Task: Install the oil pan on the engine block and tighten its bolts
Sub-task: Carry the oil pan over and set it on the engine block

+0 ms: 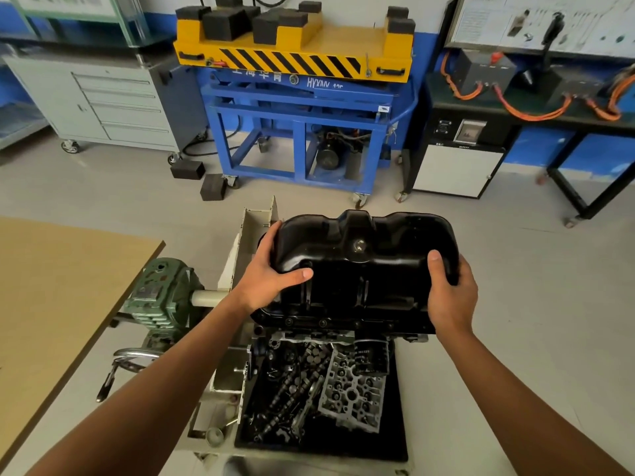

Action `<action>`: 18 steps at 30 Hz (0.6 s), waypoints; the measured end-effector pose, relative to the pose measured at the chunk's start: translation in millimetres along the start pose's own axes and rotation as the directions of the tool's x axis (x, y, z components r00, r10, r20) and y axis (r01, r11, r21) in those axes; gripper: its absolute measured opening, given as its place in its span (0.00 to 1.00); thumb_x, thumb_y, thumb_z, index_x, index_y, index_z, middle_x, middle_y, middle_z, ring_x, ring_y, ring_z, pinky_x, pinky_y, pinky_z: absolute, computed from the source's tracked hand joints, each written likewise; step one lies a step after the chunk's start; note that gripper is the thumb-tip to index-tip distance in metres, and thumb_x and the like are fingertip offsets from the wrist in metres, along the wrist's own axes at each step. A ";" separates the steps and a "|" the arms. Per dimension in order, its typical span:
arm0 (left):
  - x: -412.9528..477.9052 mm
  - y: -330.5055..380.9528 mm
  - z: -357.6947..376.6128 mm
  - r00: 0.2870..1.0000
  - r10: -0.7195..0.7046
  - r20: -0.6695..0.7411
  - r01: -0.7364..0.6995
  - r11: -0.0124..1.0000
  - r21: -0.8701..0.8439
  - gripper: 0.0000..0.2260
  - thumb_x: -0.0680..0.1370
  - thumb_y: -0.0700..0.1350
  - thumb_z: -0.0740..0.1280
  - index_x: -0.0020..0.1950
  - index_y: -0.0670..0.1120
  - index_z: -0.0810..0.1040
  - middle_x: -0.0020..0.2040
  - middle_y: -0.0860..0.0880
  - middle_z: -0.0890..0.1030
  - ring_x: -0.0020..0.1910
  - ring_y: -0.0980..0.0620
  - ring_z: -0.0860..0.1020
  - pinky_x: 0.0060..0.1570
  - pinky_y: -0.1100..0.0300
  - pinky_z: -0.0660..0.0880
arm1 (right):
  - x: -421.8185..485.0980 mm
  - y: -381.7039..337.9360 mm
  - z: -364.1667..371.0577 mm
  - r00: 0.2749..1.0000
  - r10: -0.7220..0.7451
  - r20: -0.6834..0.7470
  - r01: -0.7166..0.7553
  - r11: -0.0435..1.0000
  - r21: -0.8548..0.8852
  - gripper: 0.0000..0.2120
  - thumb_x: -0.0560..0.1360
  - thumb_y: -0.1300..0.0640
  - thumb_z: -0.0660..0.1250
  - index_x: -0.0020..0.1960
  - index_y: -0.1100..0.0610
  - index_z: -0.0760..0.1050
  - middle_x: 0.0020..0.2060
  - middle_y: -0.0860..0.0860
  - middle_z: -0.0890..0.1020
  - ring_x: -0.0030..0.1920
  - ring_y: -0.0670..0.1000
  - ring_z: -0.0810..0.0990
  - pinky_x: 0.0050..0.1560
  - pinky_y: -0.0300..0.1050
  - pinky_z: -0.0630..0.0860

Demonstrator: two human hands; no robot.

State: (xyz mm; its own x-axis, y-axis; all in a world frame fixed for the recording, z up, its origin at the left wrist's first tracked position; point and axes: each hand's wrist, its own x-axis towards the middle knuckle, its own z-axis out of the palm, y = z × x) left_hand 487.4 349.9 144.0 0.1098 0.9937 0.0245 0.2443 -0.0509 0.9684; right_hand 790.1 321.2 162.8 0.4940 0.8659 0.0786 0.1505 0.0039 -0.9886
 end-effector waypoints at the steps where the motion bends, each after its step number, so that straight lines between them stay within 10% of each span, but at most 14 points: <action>1: 0.3 -0.4 -0.3 1.000 0.001 0.002 -0.001 1.000 -0.002 0.53 0.60 0.64 0.80 0.79 0.62 0.55 0.72 0.55 0.70 0.70 0.56 0.71 0.73 0.51 0.67 | 0.1 0.2 0.4 1.000 0.000 -0.001 0.000 1.000 0.000 0.10 0.70 0.31 0.65 0.49 0.31 0.75 0.46 0.31 0.81 0.48 0.33 0.79 0.51 0.37 0.74; 8: 1.5 -1.7 -2.6 1.000 -0.004 -0.003 0.004 1.000 -0.009 0.49 0.58 0.68 0.80 0.73 0.73 0.58 0.72 0.57 0.71 0.70 0.57 0.72 0.73 0.50 0.68 | 0.5 0.8 1.0 1.000 -0.005 -0.004 0.005 1.000 -0.004 0.14 0.70 0.30 0.65 0.52 0.35 0.76 0.47 0.31 0.81 0.49 0.33 0.79 0.52 0.38 0.75; 18: 3.9 -5.6 -3.5 1.000 -0.006 0.014 0.006 1.000 -0.010 0.54 0.59 0.67 0.81 0.79 0.64 0.55 0.71 0.59 0.72 0.70 0.60 0.72 0.70 0.58 0.68 | 1.9 0.8 -0.9 1.000 -0.011 0.019 0.011 1.000 0.001 0.11 0.70 0.31 0.65 0.49 0.32 0.76 0.47 0.34 0.82 0.49 0.36 0.80 0.53 0.41 0.77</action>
State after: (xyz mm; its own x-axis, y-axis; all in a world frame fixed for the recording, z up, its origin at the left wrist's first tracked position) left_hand 483.2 354.4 139.5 0.1217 0.9924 0.0158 0.2353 -0.0443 0.9709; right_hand 791.9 322.4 162.3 0.4757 0.8753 0.0867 0.1551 0.0136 -0.9878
